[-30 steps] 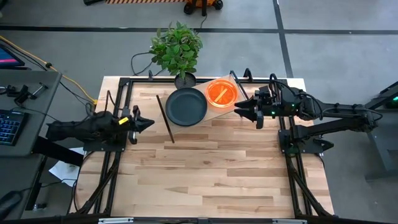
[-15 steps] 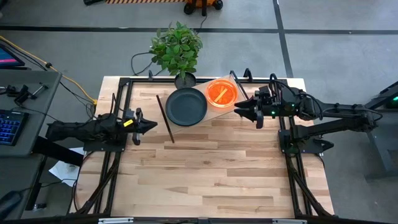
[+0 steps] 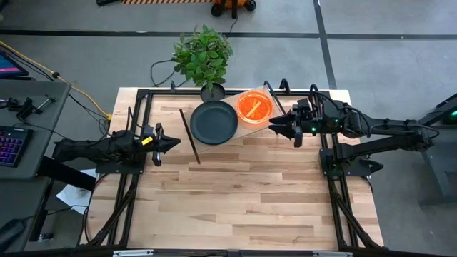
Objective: Place and stack plates onto a shelf
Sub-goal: Return to Home Position
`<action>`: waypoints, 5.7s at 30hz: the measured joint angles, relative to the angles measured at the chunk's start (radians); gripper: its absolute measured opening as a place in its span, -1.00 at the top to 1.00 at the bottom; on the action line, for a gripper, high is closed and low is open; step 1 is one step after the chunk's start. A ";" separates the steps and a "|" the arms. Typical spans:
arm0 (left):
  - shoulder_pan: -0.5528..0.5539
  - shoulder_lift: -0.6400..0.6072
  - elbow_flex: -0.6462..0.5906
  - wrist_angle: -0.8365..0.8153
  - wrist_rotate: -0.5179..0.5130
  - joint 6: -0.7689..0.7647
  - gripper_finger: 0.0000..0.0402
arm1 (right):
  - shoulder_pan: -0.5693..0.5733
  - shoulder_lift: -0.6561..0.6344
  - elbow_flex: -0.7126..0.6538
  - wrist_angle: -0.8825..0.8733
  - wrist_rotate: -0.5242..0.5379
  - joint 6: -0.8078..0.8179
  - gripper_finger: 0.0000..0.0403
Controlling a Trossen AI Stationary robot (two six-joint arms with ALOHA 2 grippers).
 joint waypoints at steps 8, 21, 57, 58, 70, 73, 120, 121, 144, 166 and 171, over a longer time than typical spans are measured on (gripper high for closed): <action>0.000 0.000 0.000 0.000 0.000 0.000 1.00 | 0.000 -0.005 0.000 -0.011 -0.021 -0.004 0.17; 0.000 0.000 0.000 -0.001 0.000 -0.001 1.00 | 0.000 -0.264 -0.157 -0.127 -0.056 -0.097 0.90; 0.000 0.000 0.000 0.000 0.000 -0.001 1.00 | -0.008 -0.857 -0.876 0.210 -0.226 -0.260 1.00; 0.000 0.000 0.000 0.000 0.000 -0.001 1.00 | -0.008 -0.856 -0.876 0.202 -0.229 -0.271 1.00; 0.000 0.003 0.000 0.000 0.000 -0.001 1.00 | -0.008 -0.819 -0.874 0.166 -0.116 -0.224 1.00; 0.000 0.003 0.000 0.000 0.000 -0.001 1.00 | -0.008 -0.819 -0.874 0.166 -0.115 -0.197 1.00; 0.000 0.003 0.000 0.000 0.000 -0.001 1.00 | -0.008 -0.819 -0.874 0.163 -0.115 -0.116 1.00; 0.000 0.003 0.000 0.000 0.000 -0.001 1.00 | -0.008 -0.819 -0.874 0.163 -0.115 -0.116 1.00; 0.000 0.003 0.000 0.000 0.000 -0.001 1.00 | -0.007 -0.819 -0.874 0.163 -0.115 -0.116 1.00; 0.000 0.003 0.000 0.000 0.000 -0.001 1.00 | -0.007 -0.819 -0.874 0.164 -0.115 -0.116 1.00; 0.000 0.003 0.000 0.000 0.000 -0.001 1.00 | -0.007 -0.819 -0.873 0.164 -0.115 -0.116 1.00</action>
